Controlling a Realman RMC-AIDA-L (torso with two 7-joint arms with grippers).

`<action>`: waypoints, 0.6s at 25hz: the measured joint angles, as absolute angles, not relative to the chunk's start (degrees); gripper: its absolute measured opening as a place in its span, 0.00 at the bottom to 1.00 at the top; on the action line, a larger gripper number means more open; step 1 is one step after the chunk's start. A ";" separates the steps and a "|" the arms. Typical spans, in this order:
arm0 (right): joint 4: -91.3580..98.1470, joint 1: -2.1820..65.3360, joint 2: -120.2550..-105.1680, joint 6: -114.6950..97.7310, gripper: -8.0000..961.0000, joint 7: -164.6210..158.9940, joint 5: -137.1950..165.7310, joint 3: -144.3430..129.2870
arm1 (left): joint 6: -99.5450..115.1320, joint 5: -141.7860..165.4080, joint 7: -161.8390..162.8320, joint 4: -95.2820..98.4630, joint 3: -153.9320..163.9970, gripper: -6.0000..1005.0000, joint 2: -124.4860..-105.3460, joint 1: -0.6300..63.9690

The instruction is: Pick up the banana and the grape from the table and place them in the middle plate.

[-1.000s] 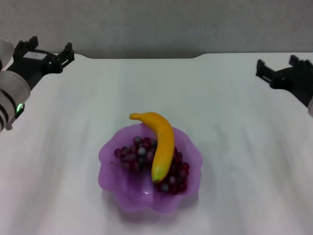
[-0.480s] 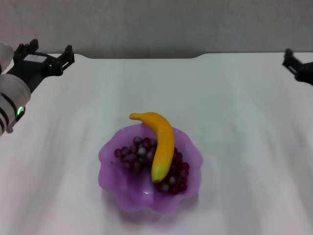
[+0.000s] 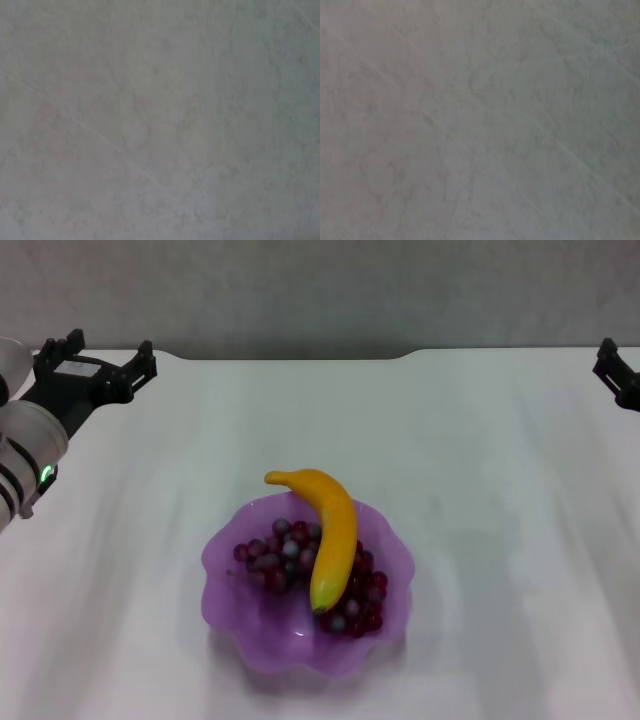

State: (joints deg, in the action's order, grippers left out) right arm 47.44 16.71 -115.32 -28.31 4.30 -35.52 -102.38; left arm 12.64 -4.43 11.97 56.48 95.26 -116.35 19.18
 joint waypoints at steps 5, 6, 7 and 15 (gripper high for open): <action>42.56 19.16 -115.20 -30.68 0.93 -0.29 -35.52 -102.35 | 13.29 -4.26 11.10 56.41 95.20 0.88 -116.30 19.35; 41.41 19.58 -115.20 -31.69 0.93 -0.60 -35.52 -102.35 | 13.67 -4.42 11.13 56.37 95.06 0.88 -116.31 19.35; 40.20 19.97 -115.25 -32.93 0.93 -0.70 -35.51 -102.33 | 14.02 -4.53 11.17 56.31 94.92 0.88 -116.30 19.39; 36.19 21.87 -115.37 -36.67 0.93 -3.24 -35.50 -103.25 | 13.90 -4.57 10.94 54.43 94.73 0.88 -116.26 21.01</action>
